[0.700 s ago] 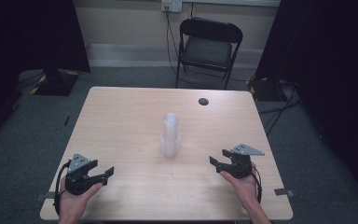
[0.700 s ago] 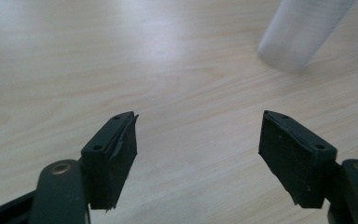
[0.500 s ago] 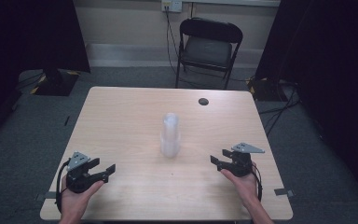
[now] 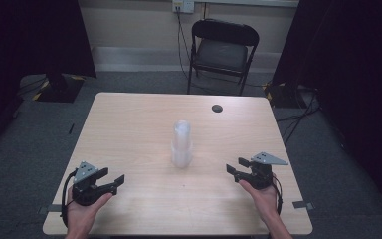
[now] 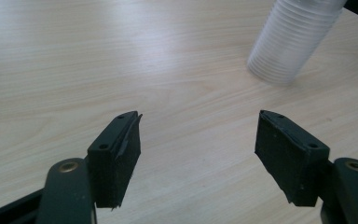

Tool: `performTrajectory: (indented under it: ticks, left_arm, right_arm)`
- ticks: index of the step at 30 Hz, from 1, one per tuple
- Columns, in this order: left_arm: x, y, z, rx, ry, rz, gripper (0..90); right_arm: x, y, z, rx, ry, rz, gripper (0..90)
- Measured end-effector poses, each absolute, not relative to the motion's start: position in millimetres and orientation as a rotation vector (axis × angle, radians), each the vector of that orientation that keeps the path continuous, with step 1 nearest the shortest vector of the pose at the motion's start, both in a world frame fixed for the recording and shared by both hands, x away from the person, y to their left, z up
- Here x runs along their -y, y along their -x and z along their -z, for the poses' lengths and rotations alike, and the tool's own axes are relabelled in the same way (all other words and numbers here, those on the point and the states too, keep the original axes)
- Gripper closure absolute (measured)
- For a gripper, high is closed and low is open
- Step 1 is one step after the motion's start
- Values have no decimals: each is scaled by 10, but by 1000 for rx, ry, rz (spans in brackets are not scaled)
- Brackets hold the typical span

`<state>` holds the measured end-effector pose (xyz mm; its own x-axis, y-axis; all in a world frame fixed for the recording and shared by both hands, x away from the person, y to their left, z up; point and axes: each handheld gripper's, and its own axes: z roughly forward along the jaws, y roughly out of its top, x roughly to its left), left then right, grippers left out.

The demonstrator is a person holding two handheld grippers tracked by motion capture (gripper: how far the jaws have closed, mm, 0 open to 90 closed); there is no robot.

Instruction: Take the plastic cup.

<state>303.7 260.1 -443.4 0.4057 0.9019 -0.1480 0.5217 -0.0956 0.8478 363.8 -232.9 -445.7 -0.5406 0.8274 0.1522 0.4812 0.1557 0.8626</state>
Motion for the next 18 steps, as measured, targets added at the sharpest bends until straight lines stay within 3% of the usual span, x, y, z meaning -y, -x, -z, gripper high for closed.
performTrajectory:
  ticks: [6, 18]
  left_arm:
    - [-2632, -3057, 4468, -1256, -1738, -519, 326]
    - [-2566, -3082, 4451, -1219, -1773, -520, 329]
  right_arm:
    - [2394, -3622, 4401, -2060, -1243, -1369, 410]
    - [2126, -3624, 4298, -2105, -1126, -1411, 398]
